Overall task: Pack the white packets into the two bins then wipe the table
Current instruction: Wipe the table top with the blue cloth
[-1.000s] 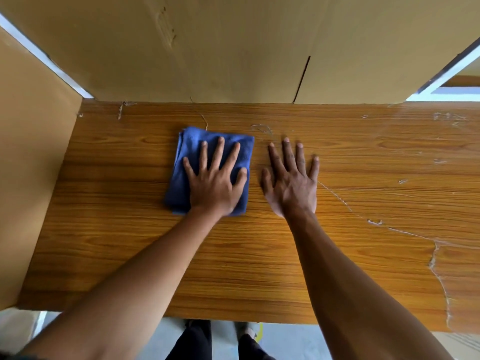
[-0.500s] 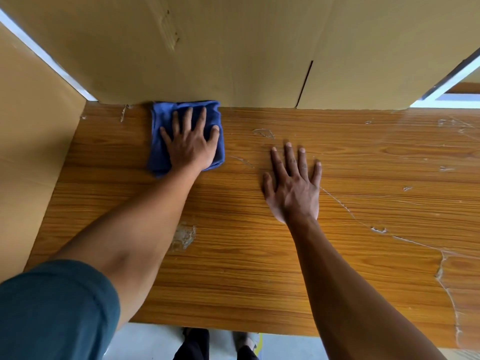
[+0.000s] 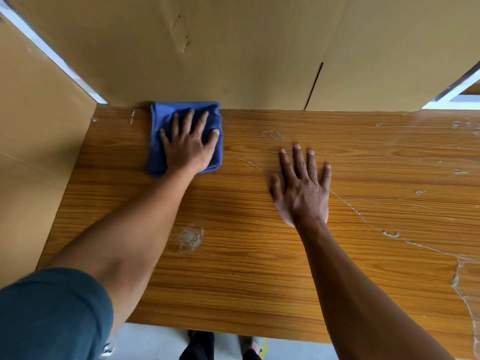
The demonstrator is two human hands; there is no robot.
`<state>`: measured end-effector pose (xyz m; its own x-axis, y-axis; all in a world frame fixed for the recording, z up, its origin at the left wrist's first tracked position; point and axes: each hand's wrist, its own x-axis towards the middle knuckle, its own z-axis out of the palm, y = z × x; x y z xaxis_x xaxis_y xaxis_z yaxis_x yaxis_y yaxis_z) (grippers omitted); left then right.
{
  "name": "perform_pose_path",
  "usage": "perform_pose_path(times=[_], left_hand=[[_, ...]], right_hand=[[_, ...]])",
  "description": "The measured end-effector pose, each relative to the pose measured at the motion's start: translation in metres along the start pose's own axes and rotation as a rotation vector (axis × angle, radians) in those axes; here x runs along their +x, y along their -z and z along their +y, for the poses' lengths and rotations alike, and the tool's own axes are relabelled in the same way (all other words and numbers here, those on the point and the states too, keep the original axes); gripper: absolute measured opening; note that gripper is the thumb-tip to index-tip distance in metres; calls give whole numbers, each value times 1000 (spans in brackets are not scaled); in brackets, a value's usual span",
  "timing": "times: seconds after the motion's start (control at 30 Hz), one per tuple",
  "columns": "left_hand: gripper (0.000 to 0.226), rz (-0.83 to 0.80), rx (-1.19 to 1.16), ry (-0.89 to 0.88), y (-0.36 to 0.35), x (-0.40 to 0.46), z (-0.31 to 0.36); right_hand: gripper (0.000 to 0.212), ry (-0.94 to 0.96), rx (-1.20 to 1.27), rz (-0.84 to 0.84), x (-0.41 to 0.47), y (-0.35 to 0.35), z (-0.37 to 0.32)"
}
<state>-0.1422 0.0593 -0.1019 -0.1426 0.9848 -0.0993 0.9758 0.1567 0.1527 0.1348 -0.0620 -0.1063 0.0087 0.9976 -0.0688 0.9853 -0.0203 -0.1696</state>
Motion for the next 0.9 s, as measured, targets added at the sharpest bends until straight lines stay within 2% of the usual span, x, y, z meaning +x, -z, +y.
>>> perform_pose_path(times=[0.07, 0.13, 0.2, 0.33, 0.43, 0.47, 0.6, 0.7, 0.77, 0.9], left_hand=[[74, -19, -29, 181, 7, 7, -31], [75, -30, -26, 236, 9, 7, -31], [75, -18, -22, 173, 3, 1, 0], [75, -50, -9, -117, -15, -23, 80], [74, -69, 11, -208, -13, -23, 77], [74, -54, 10, -181, -10, -18, 65], [75, -20, -41, 127, -3, 4, 22], [76, -4, -62, 188, -7, 1, 40], [77, -4, -56, 124, -14, -10, 73], [72, -79, -25, -127, -19, -24, 114]], right_hand=[[68, -3, -4, 2, 1, -1, -1], [68, -4, -13, 0, 0, -2, -1], [68, -6, -12, -4, 0, -2, -1], [68, -8, -19, -11, 1, 0, -2], [68, -15, -26, -7, 0, 1, -2], [68, -13, -22, -8, 1, 2, -2], [68, -4, -24, -5, 1, 0, -2], [69, -11, -16, -3, 1, -1, -1], [69, -9, -21, 1, 2, -1, -2], [69, -8, -33, -4, 1, -1, -2]])
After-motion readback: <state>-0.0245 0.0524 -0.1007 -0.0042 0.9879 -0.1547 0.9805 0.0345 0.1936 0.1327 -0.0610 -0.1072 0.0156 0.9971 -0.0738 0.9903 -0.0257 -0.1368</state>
